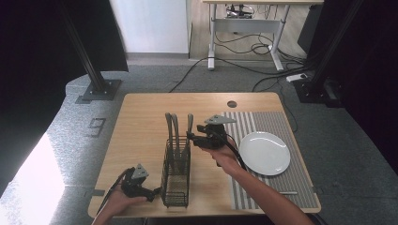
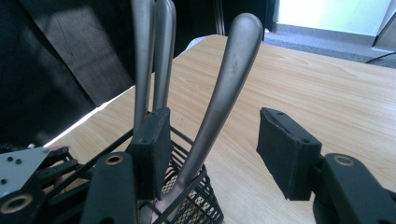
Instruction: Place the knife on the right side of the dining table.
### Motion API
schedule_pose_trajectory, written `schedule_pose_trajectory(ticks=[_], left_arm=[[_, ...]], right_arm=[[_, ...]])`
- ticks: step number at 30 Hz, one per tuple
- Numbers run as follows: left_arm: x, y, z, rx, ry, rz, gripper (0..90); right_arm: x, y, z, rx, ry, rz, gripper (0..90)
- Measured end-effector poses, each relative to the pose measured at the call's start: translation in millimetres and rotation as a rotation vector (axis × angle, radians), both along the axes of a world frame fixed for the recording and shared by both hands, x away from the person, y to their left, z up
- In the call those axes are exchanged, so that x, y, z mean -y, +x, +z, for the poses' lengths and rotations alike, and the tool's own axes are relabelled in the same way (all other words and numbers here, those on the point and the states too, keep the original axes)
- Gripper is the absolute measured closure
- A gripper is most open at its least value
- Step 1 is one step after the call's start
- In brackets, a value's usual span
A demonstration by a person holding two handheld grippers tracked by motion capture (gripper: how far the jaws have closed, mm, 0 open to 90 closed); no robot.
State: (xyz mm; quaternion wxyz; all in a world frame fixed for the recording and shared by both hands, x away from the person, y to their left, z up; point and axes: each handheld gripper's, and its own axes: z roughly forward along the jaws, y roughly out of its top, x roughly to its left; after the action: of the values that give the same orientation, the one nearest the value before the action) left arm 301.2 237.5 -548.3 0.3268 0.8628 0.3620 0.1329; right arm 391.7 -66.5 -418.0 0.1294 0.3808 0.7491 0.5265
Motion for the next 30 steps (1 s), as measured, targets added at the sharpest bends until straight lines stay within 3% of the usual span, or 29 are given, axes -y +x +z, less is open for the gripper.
schedule_pose_trajectory(ticks=[10,21,24,28,30], left_arm=[[0.0,-0.2,0.0,0.0,0.0,0.0,0.0],[-0.2,-0.1,0.0,0.0,0.0,-0.002,0.0],[-0.2,-0.2,0.0,0.0,0.0,-0.002,0.0],[-0.2,-0.2,0.0,0.0,-0.001,-0.003,0.0],[-0.3,-0.2,0.0,0.0,0.001,-0.005,0.0]], right_arm=[[-4.2,16.4,-6.1,-0.046,0.036,0.012,53.0],[-6.6,24.4,-10.3,-0.053,0.056,0.074,71.7],[-6.4,24.9,-10.0,-0.053,0.052,0.078,72.5],[-2.9,25.8,-8.3,-0.084,0.092,0.089,75.8],[-1.1,23.6,-4.3,-0.071,0.118,0.091,79.5]])
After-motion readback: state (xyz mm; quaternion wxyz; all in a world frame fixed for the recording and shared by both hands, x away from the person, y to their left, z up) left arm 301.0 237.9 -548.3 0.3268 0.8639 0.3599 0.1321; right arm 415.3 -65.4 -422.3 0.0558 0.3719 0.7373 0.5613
